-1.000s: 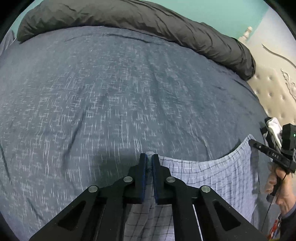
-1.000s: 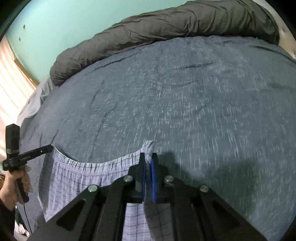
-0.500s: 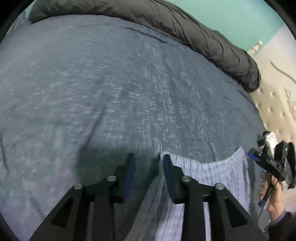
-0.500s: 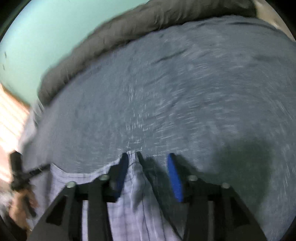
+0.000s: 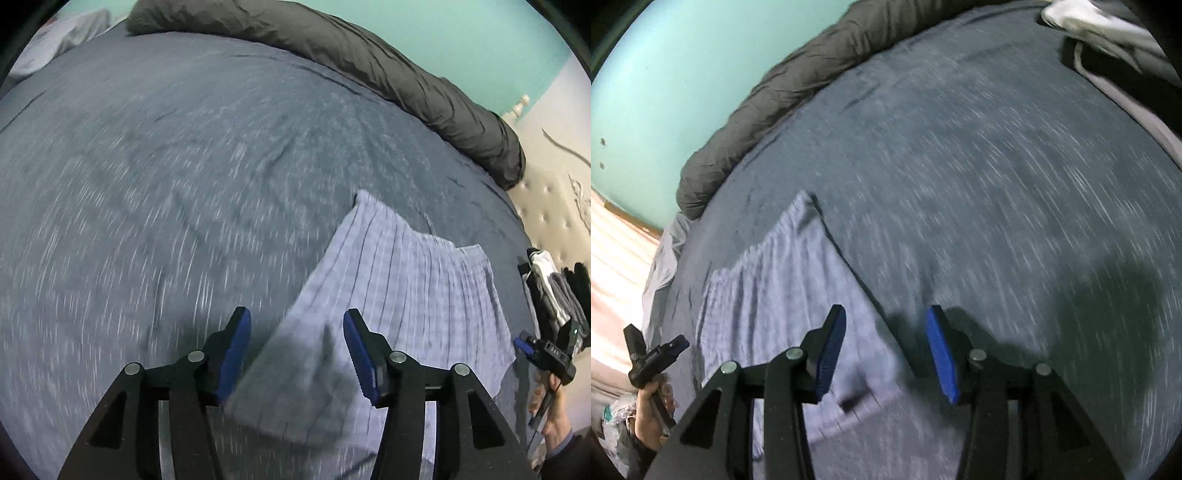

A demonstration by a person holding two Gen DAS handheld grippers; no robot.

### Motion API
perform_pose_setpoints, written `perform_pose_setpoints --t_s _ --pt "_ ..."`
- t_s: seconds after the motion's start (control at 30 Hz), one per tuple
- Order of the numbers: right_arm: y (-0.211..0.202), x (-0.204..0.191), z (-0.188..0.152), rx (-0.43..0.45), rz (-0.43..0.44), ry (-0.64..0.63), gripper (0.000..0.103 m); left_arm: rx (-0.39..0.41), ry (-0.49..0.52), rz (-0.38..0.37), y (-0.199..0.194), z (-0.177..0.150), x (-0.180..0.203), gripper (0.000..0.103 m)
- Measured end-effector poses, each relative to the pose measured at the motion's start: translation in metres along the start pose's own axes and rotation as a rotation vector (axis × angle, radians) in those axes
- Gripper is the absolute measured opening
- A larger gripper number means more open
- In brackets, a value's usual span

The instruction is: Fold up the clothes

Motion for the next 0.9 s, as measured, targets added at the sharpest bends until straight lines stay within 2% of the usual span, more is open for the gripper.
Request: perform_pose_setpoints --t_s 0.1,0.27,0.3,0.33,0.4,0.43,0.67,0.83,0.9 --pt "-0.002 -0.002 -0.009 -0.012 -0.010 -0.009 0.046 0.007 -0.039 0.002 -0.007 -0.021 -0.005 0.057" --pt "0.009 -0.008 -0.020 -0.054 -0.033 -0.018 0.044 0.008 0.011 0.012 -0.002 -0.025 0.008 0.057" --pt "0.010 -0.008 -0.019 -0.050 -0.039 -0.016 0.036 0.008 0.011 0.015 0.000 -0.027 0.008 0.057" --pt "0.011 -0.008 -0.019 -0.047 -0.045 -0.013 0.022 0.009 0.010 0.018 0.001 -0.028 0.007 0.057" --pt "0.013 -0.006 -0.020 -0.040 -0.050 -0.006 0.006 0.007 0.006 0.021 0.004 -0.031 0.005 0.057" --pt "0.013 -0.005 -0.020 -0.037 -0.051 -0.002 0.003 0.006 0.006 0.024 0.006 -0.031 0.003 0.057" --pt "0.003 0.004 -0.011 0.027 -0.058 0.041 0.002 0.000 -0.012 0.027 0.013 -0.032 -0.011 0.056" --pt "-0.004 0.014 -0.006 0.057 -0.072 0.085 0.002 0.006 -0.043 0.015 0.013 -0.032 -0.018 0.050" --pt "-0.005 0.018 -0.005 0.065 -0.077 0.112 0.002 0.012 -0.057 0.007 0.010 -0.032 -0.021 0.042"
Point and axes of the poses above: each gripper's, at about its wrist camera, not at the fingertips, and y roughly the way its jaws point, x to its right, z to its top, the point moved 8 cm from there along y, roughly the way its jaws point, and after that the axes turned 4 degrees about -x, right-handed, at the moved point
